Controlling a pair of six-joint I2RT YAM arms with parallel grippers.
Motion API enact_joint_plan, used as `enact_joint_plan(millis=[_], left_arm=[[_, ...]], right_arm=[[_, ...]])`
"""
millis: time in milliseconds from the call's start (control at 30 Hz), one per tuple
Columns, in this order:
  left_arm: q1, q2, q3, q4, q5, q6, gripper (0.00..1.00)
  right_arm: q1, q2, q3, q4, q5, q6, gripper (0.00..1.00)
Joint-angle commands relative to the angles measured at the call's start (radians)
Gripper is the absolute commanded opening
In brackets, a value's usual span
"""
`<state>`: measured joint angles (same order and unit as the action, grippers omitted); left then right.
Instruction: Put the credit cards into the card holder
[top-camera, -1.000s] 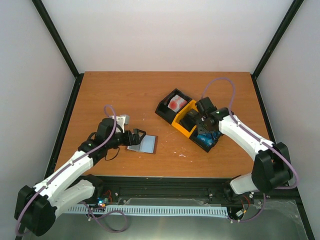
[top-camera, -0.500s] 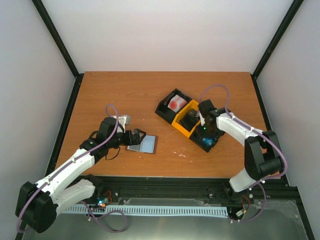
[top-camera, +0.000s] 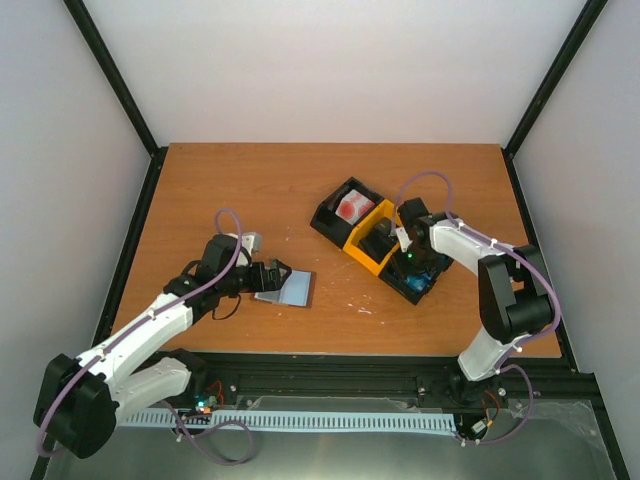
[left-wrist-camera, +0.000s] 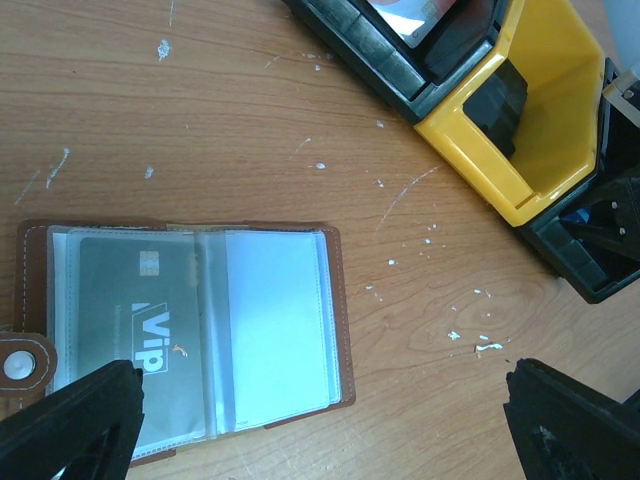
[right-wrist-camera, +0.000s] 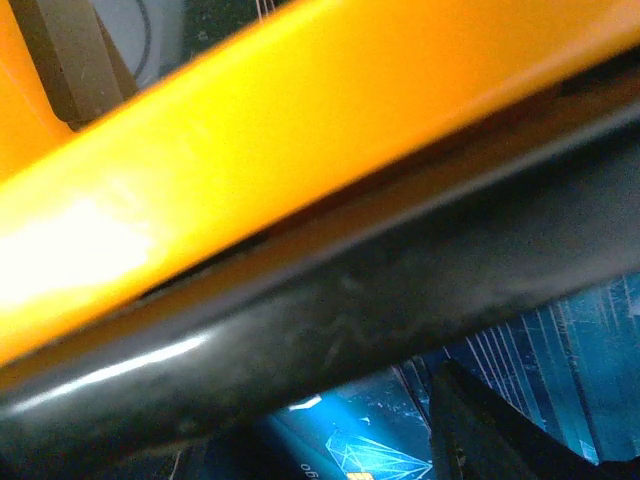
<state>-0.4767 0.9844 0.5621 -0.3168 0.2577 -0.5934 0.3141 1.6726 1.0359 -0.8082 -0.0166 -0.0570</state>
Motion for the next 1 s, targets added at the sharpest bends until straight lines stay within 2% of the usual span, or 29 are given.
enact_joint_plan(millis=[0, 167, 600, 967], left_arm=[[0.010, -0.005, 0.028, -0.005, -0.005, 0.008, 1.00], [0.010, -0.013, 0.031, -0.012, -0.024, 0.006, 1.00], [0.010, 0.001, 0.035, -0.027, -0.058, 0.003, 1.00], [0.010, 0.000, 0.035, -0.030, -0.079, -0.002, 1.00]], right_arm=[[-0.018, 0.034, -0.006, 0.003, -0.015, -0.038, 0.60], [-0.017, 0.062, 0.014, -0.020, -0.042, -0.026, 0.59], [-0.032, -0.002, 0.019, -0.044, -0.225, -0.054, 0.57], [-0.031, -0.064, -0.003, -0.044, -0.280, -0.042, 0.54]])
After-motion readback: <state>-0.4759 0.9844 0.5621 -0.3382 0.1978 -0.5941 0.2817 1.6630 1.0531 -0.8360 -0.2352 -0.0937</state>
